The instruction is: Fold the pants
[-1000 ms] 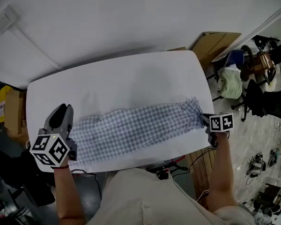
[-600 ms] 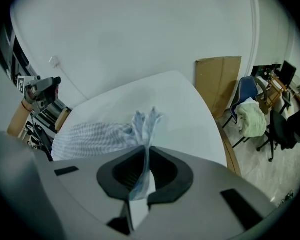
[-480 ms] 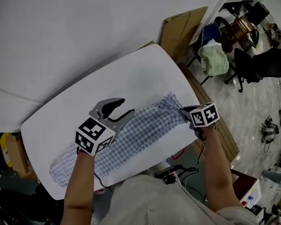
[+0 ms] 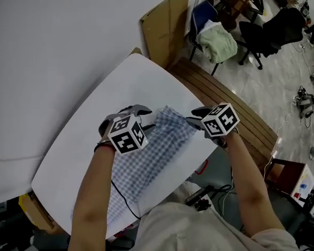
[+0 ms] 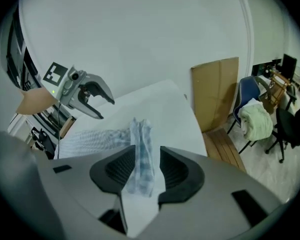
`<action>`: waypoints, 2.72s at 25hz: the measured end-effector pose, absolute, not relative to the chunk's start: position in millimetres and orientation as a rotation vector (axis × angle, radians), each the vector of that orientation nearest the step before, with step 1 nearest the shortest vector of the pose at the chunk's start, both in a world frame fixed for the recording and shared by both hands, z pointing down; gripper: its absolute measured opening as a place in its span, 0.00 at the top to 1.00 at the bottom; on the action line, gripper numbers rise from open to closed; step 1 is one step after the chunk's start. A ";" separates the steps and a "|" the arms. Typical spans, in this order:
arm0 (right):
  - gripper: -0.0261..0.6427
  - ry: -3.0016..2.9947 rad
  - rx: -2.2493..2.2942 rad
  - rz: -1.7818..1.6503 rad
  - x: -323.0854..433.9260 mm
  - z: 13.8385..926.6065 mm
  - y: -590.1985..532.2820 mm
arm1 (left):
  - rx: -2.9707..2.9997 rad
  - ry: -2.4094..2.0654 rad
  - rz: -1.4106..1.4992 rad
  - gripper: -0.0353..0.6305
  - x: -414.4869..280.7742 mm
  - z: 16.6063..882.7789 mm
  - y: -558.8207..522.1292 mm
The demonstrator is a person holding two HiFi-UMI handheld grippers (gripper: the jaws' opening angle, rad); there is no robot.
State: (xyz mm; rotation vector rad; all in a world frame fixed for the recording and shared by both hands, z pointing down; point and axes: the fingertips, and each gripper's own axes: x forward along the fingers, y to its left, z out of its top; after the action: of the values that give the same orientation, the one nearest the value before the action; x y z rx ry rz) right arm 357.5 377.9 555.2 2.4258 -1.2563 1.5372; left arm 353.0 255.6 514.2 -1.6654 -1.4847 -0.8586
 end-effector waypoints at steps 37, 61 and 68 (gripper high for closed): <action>0.71 -0.817 2.595 1.559 361.2 574.5 490.7 | -1.426 -1.296 -0.733 0.67 467.2 535.1 375.0; 0.80 -1.364 2.172 1.170 337.3 518.4 312.6 | -2.281 -1.192 -1.127 0.82 337.6 494.1 232.9; 0.82 -1.590 1.913 1.064 301.7 506.1 228.3 | -2.603 -0.930 -1.222 0.83 260.2 461.3 143.4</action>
State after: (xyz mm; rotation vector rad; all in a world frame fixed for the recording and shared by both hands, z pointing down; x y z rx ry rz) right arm 301.7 228.3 506.1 1.9132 -1.5901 1.0641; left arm 260.2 143.4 461.3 -2.6034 -0.9302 -1.2220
